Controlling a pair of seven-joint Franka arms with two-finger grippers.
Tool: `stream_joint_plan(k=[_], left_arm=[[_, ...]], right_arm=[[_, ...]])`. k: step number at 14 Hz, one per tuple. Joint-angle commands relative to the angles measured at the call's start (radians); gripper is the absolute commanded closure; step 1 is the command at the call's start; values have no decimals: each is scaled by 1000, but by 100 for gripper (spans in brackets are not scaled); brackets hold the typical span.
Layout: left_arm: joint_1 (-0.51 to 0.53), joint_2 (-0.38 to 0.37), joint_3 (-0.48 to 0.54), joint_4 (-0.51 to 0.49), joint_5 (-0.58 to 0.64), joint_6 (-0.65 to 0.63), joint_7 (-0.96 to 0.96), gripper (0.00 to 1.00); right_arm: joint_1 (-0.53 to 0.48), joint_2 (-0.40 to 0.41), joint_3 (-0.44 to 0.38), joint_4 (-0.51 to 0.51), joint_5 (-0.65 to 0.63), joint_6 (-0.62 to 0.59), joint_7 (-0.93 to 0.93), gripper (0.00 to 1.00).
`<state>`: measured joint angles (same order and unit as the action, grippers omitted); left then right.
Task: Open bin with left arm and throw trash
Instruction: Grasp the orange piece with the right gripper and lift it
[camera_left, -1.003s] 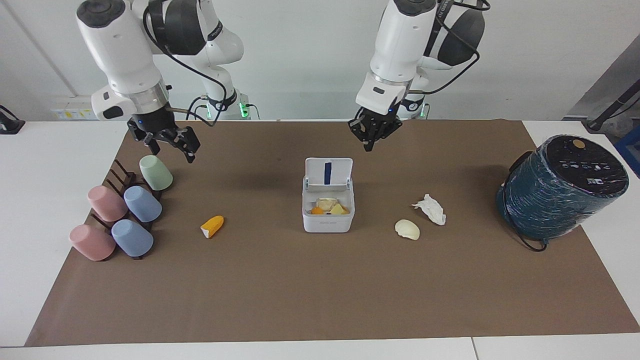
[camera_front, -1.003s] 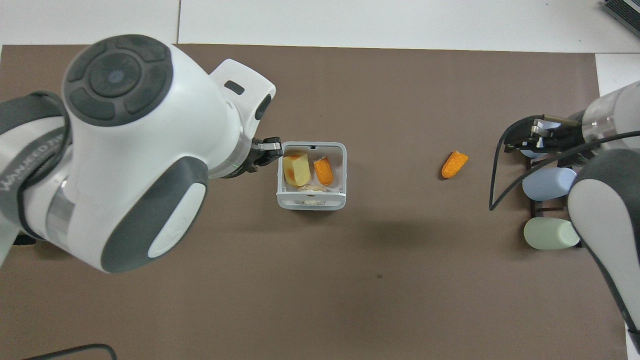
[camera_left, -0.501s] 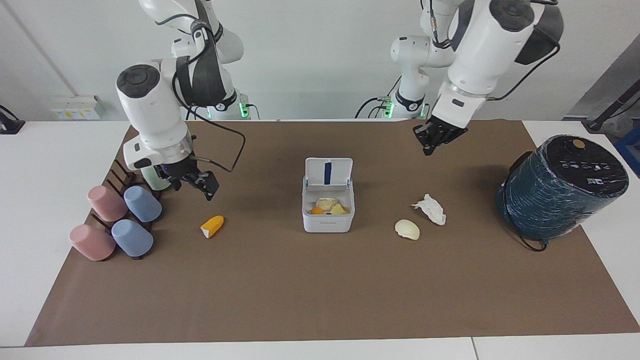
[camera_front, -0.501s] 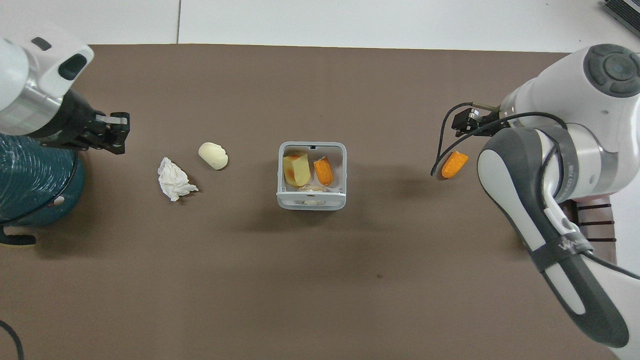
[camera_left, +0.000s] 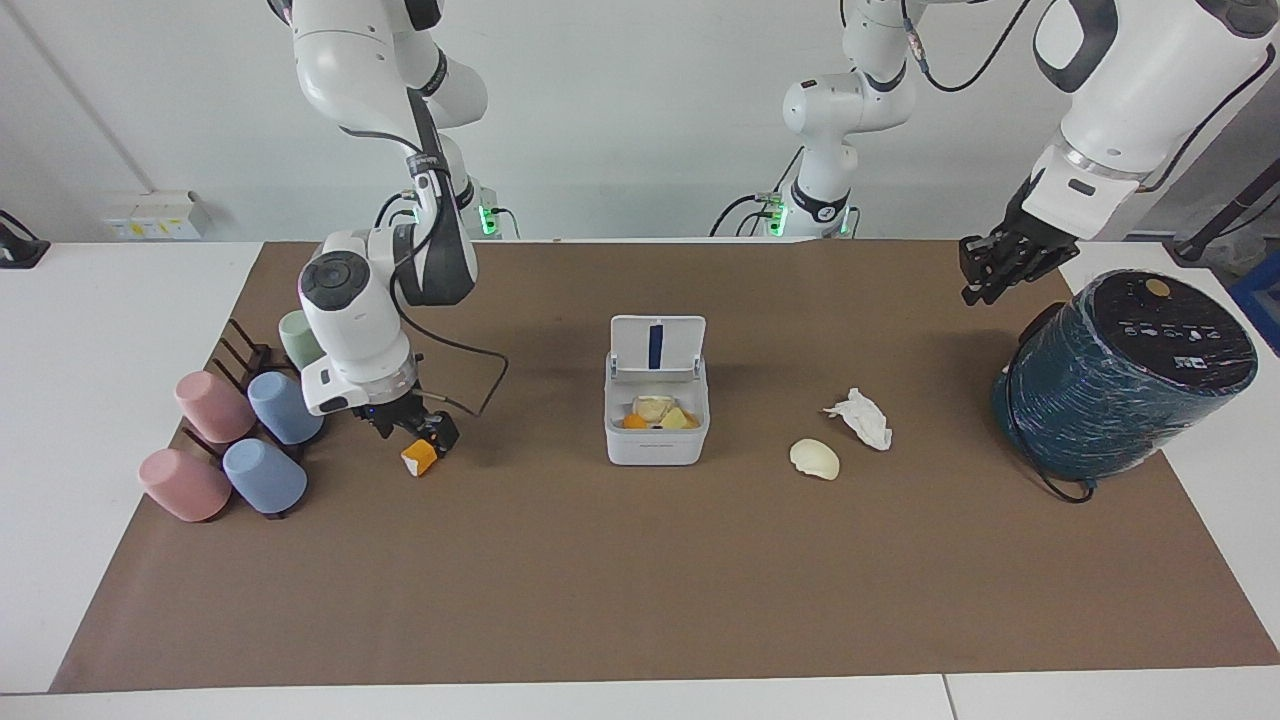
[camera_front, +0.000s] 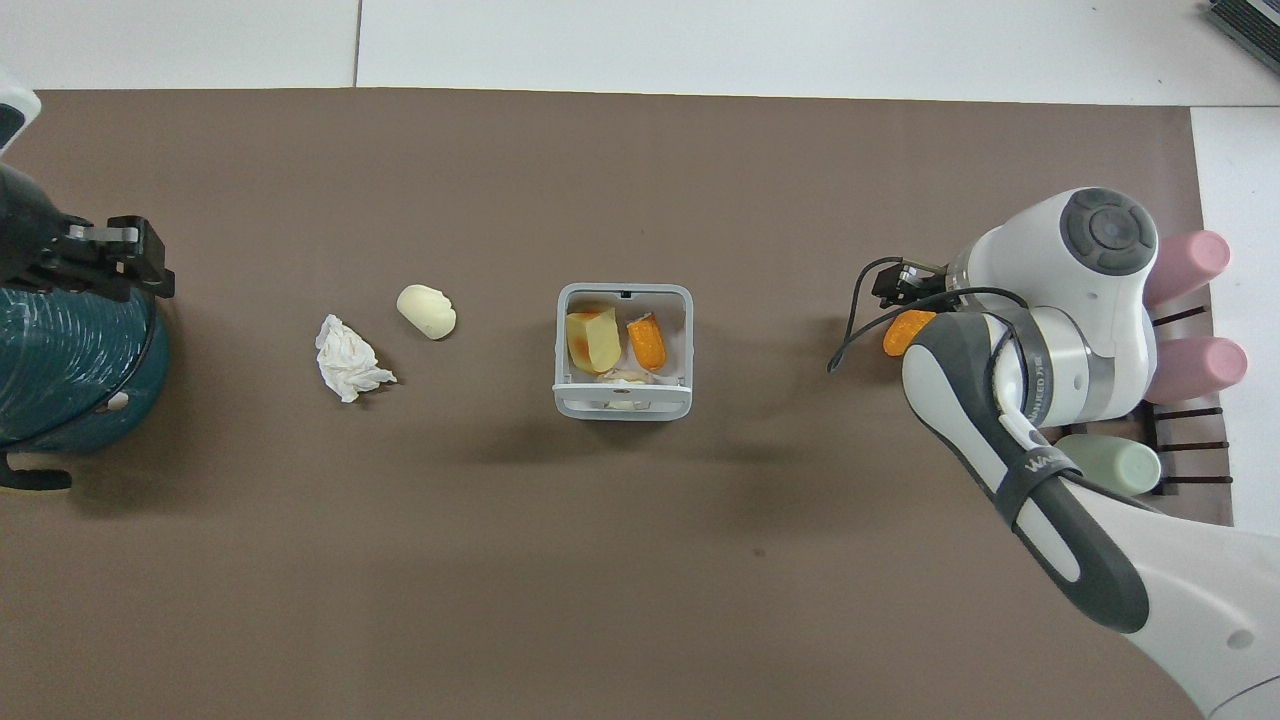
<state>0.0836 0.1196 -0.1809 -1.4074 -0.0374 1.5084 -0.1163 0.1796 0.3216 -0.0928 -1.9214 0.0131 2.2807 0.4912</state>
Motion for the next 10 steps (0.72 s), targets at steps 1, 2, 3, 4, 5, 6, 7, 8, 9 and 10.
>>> stream_joint_plan(k=[1, 2, 3, 4, 5, 6, 7, 8, 9, 10], left_arm=[[-8, -28, -3, -45, 14, 29, 15, 0], [-11, -34, -5, -59, 23, 39, 15, 0], [-11, -40, -6, -76, 24, 53, 17, 0], [-11, -41, -8, -84, 24, 62, 17, 0], [-11, -44, -8, -85, 25, 64, 17, 0], [-11, -47, -8, -93, 25, 64, 17, 0], [-11, -51, -8, -100, 25, 65, 18, 0], [-11, -60, -8, -114, 25, 75, 27, 0], [-11, -63, -8, -128, 25, 82, 30, 0], [-11, -66, -8, -131, 25, 84, 30, 0]], right_arm=[[-15, 14, 5, -37, 34, 58, 15, 0], [-15, 14, 5, -57, 37, 81, 17, 0], [-17, 14, 5, -59, 37, 88, 14, 0], [-22, 17, 5, -59, 39, 89, 10, 0], [-22, 20, 5, -62, 39, 89, 10, 0], [-22, 20, 5, -61, 39, 89, 12, 7], [-19, 20, 5, -60, 39, 88, 10, 27], [-17, 20, 5, -59, 39, 83, 7, 54], [-17, 19, 5, -56, 39, 79, 6, 93], [-14, 20, 5, -54, 39, 77, 9, 100]])
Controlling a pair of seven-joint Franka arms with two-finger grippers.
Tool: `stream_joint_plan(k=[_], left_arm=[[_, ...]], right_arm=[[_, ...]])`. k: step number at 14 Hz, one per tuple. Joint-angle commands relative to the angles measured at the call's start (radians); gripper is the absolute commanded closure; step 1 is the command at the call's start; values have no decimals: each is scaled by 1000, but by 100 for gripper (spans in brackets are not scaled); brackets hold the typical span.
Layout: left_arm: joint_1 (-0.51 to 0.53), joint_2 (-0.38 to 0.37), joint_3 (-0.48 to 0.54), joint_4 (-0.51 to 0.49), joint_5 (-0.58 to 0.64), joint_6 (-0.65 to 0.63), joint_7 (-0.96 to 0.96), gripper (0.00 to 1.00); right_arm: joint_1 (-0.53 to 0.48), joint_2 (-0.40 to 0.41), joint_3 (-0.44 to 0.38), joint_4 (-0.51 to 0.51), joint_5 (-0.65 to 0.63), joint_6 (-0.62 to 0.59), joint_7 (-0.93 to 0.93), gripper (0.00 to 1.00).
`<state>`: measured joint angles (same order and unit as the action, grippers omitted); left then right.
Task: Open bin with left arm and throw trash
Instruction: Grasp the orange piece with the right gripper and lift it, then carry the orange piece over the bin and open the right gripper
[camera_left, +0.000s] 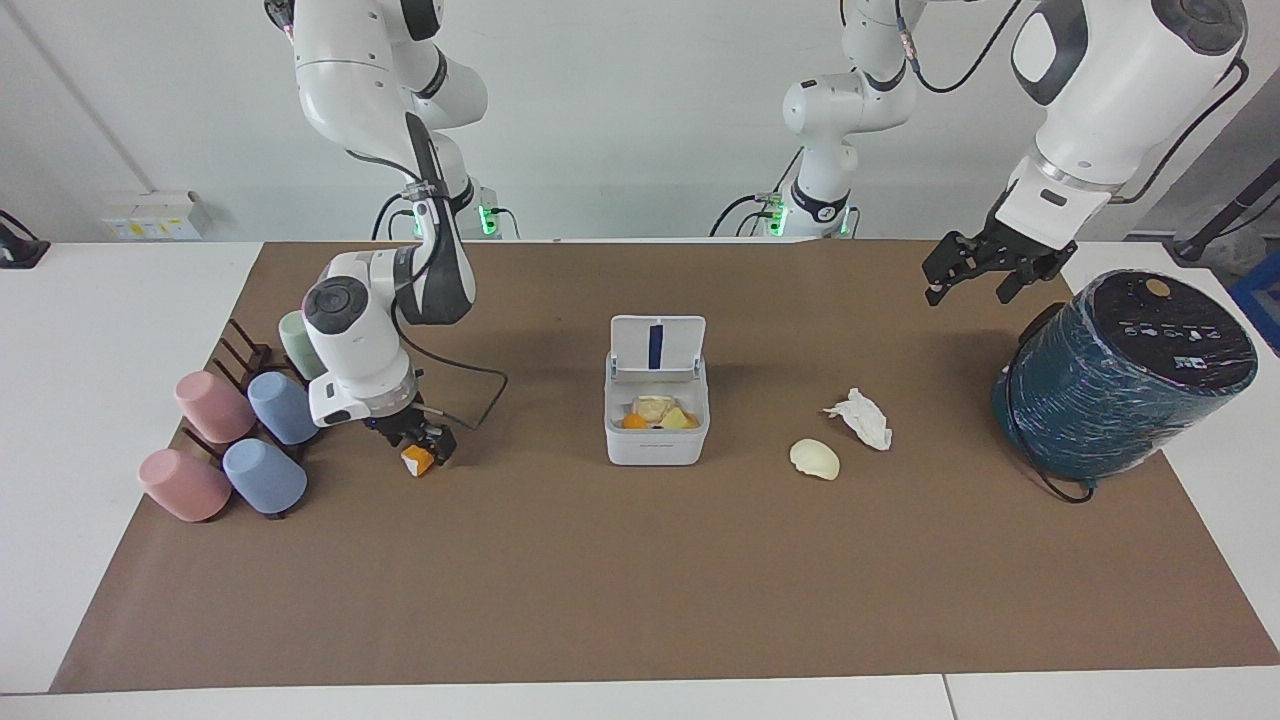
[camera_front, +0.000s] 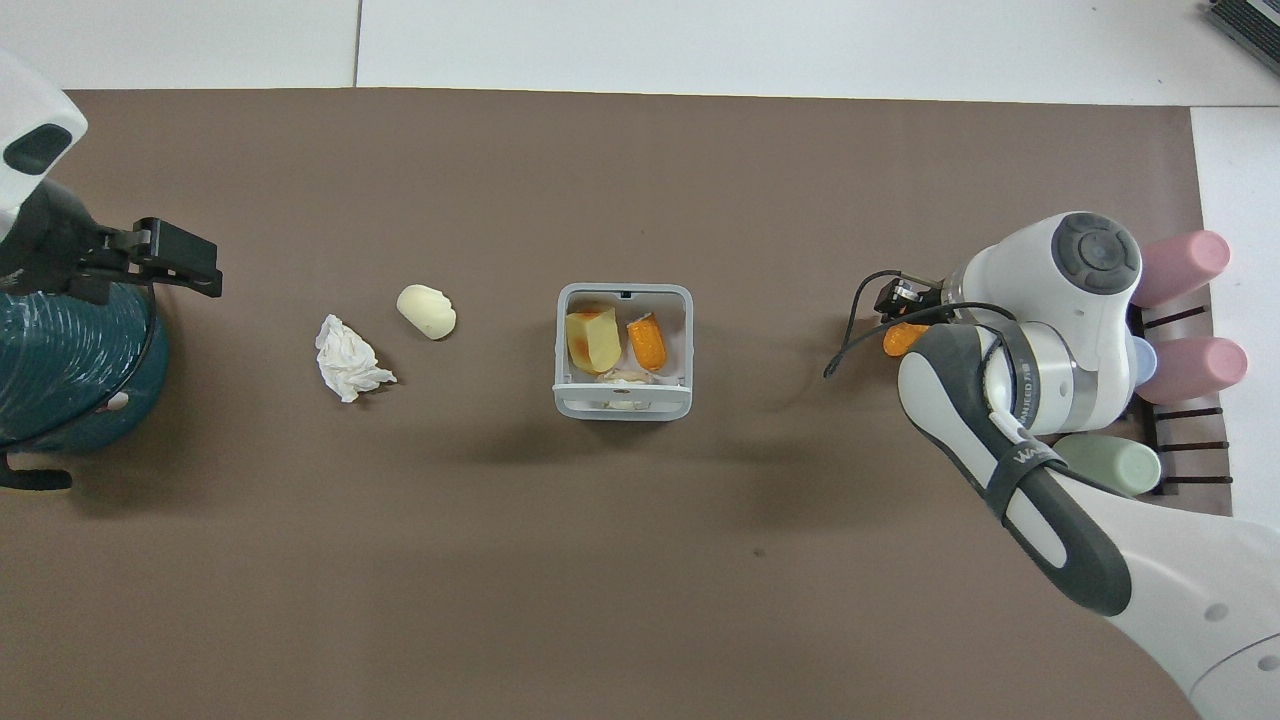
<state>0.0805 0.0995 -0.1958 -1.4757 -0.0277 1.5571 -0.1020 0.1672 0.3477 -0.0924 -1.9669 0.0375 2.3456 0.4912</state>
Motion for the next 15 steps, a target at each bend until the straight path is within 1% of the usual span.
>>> stream_joint_plan(k=[1, 3, 6, 8, 9, 10, 13, 15], left_arm=[[-8, -49, 7, -64, 15, 35, 16, 0], [-8, -49, 7, -69, 15, 40, 16, 0], [-8, -50, 6, -81, 14, 58, 16, 0], [-8, -50, 6, -101, 14, 84, 16, 0], [-8, -50, 6, -104, 14, 87, 16, 0], [-8, -50, 6, -106, 14, 92, 16, 0], [-8, -55, 6, -124, 14, 106, 18, 0], [-7, -55, 6, -124, 14, 106, 19, 0]], right_arm=[[-2, -7, 7, -6, 15, 6, 7, 100], [8, -15, 5, 16, 15, -23, 7, 100], [21, -50, 20, 91, 13, -142, 3, 100], [22, -97, 69, 128, 13, -201, 4, 100], [22, -113, 92, 140, 18, -212, 4, 100], [22, -118, 118, 158, 39, -229, 9, 100], [23, -122, 184, 236, 155, -265, 18, 100], [37, -121, 209, 243, 232, -247, 64, 100]])
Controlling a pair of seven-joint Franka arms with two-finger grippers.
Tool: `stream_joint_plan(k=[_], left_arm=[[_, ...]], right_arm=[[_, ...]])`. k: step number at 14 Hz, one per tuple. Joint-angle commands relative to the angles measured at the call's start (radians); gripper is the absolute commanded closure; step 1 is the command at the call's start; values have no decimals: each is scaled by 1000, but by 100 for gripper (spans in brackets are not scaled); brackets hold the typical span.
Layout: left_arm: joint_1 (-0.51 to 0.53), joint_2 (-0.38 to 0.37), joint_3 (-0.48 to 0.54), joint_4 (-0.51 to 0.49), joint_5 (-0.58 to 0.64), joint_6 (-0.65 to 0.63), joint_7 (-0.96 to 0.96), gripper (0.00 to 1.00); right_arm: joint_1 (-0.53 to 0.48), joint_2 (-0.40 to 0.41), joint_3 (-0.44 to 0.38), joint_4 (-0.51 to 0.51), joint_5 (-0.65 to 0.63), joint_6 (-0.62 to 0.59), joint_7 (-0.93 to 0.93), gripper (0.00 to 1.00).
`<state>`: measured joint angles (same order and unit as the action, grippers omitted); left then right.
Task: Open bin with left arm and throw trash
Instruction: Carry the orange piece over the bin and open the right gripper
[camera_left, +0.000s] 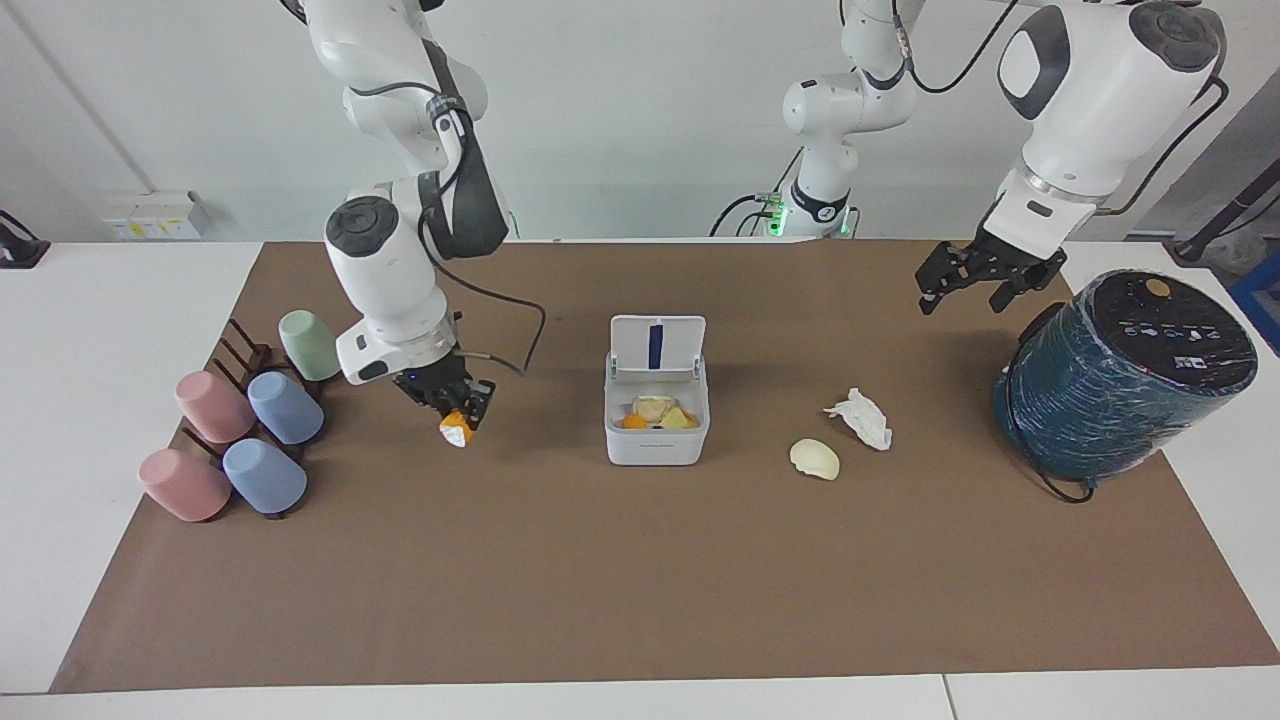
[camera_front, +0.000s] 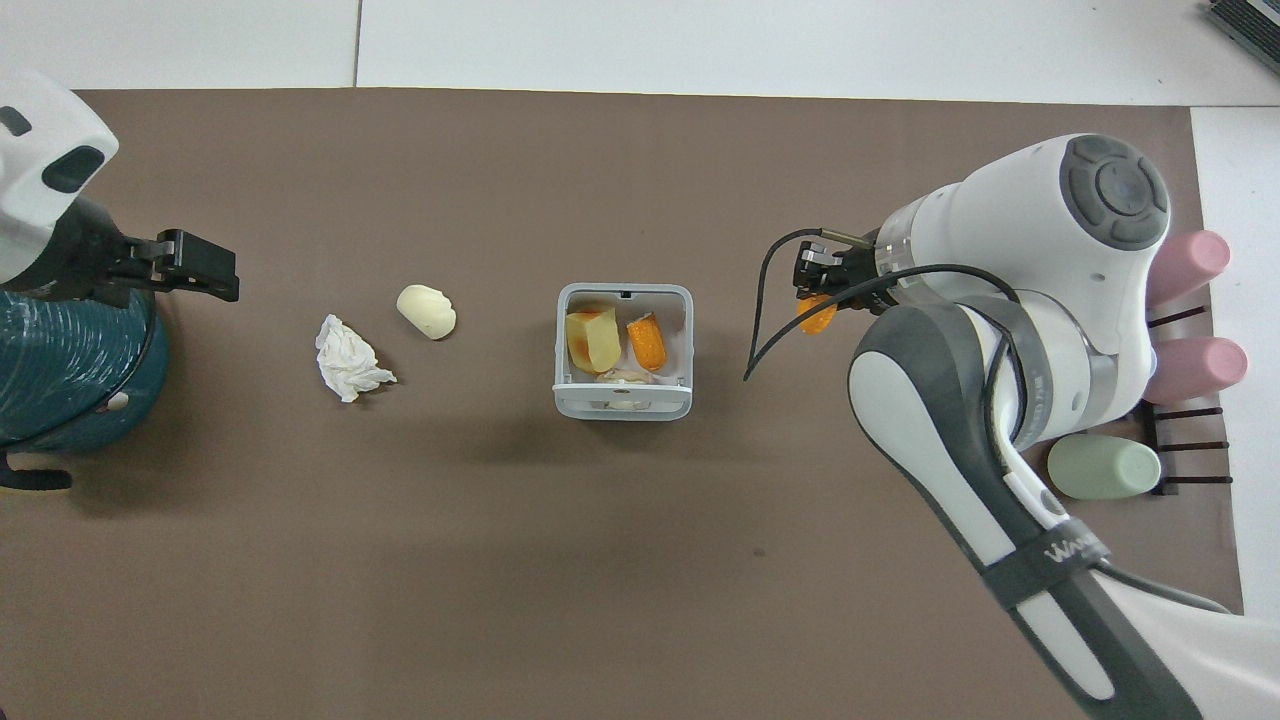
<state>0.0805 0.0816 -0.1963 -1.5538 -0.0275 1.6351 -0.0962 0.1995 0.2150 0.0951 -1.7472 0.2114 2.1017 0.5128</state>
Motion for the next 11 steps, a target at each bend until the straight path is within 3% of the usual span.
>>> stream_joint_plan(k=[1, 5, 11], left_arm=[[-7, -37, 6, -46, 14, 29, 13, 0], [-7, -37, 6, -46, 14, 28, 13, 0], [-7, -37, 6, -46, 14, 28, 13, 0]], right_arm=[[23, 12, 23, 23, 84, 0, 65, 100], [115, 21, 25, 11, 154, 73, 186, 100], [210, 96, 25, 9, 240, 256, 325, 100]])
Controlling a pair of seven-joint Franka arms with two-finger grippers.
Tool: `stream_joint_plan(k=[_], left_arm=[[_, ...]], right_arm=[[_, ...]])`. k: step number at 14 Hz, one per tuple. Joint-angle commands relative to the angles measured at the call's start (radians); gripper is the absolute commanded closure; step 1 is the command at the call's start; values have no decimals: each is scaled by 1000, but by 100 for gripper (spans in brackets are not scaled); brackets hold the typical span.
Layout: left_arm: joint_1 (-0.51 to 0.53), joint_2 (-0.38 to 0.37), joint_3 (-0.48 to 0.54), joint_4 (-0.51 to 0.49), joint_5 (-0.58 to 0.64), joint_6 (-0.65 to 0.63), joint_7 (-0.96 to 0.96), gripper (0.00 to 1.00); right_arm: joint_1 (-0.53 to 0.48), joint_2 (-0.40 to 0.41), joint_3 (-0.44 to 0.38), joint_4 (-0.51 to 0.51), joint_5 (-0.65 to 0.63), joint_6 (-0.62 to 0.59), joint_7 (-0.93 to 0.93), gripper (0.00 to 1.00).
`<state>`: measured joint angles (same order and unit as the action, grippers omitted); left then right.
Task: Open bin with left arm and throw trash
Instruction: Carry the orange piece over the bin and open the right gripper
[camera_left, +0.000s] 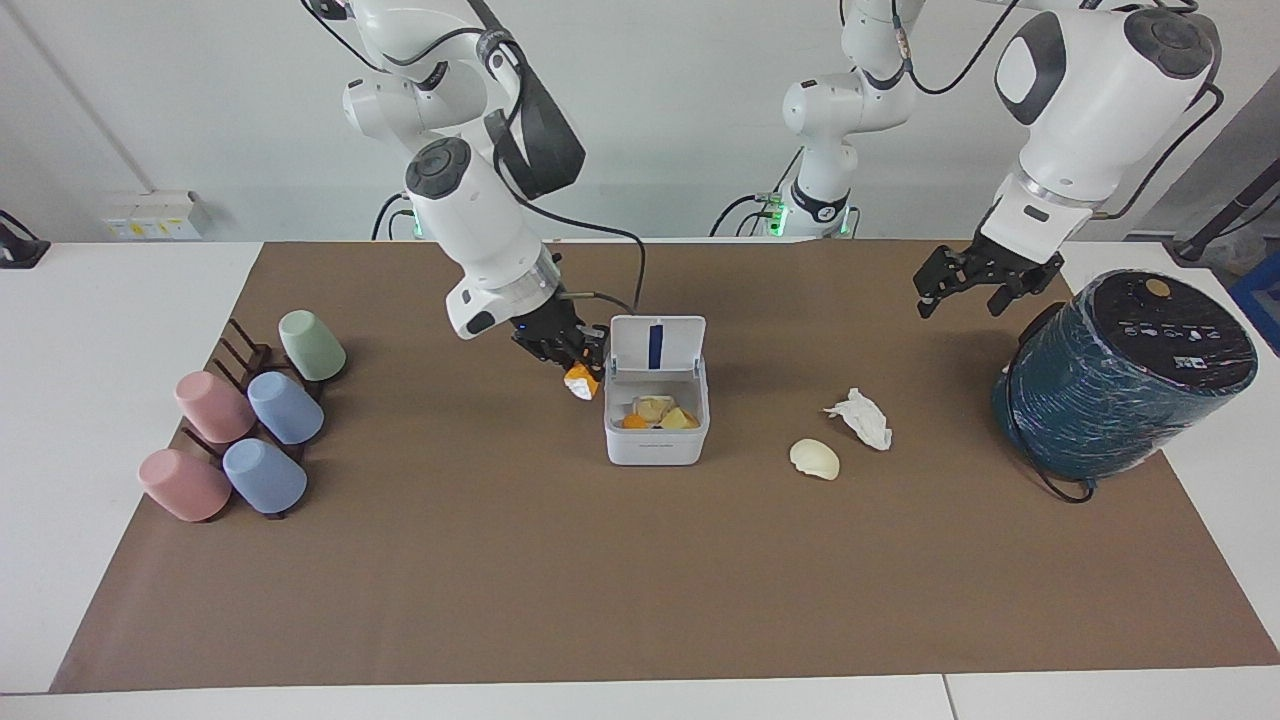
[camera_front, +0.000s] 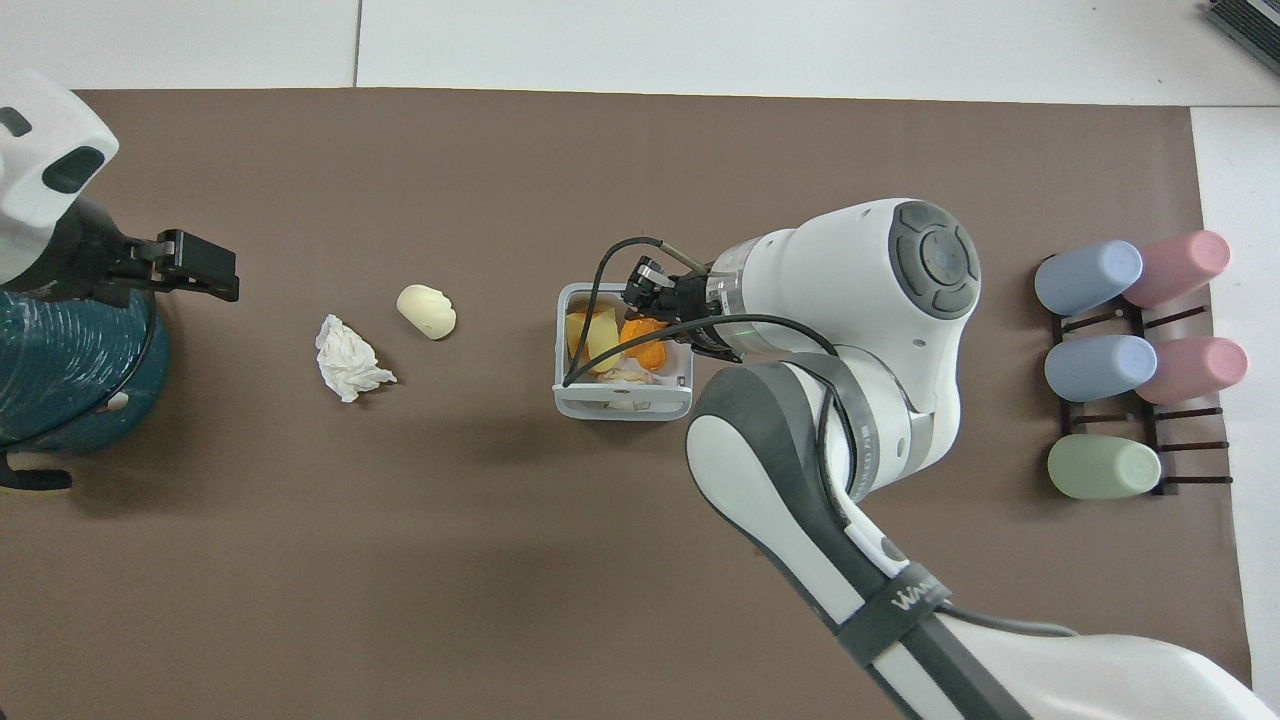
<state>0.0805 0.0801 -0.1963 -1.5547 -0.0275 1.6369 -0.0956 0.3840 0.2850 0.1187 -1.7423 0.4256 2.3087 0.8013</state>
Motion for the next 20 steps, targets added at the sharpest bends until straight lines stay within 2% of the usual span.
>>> stream_joint_plan(k=[1, 5, 6, 7, 8, 9, 10, 16, 20], left_arm=[[-7, -37, 6, -45, 14, 26, 13, 0], [-8, -36, 6, -47, 14, 27, 13, 0], [-8, -36, 6, -47, 14, 29, 13, 0], [-8, -37, 6, -47, 14, 31, 13, 0], [-8, -36, 6, -47, 14, 34, 13, 0], [-8, -37, 6, -47, 14, 35, 13, 0], [-8, -37, 6, -47, 14, 35, 13, 0], [-8, -40, 5, -62, 12, 49, 11, 0], [-11, -36, 3, -71, 11, 54, 11, 0]], right_arm=[[30, 33, 1, 1, 25, 51, 38, 100], [29, 17, 1, -45, 25, 38, 36, 100], [29, 17, 1, -49, 25, 37, 38, 93], [29, 17, 1, -49, 25, 38, 38, 62], [29, 16, 1, -49, 25, 38, 38, 21], [30, 17, 1, -48, 25, 40, 38, 4], [30, 17, 1, -46, 25, 46, 39, 0], [18, 10, -8, -23, -26, 51, -2, 0], [-59, -16, -8, 3, -362, 28, -76, 0]])
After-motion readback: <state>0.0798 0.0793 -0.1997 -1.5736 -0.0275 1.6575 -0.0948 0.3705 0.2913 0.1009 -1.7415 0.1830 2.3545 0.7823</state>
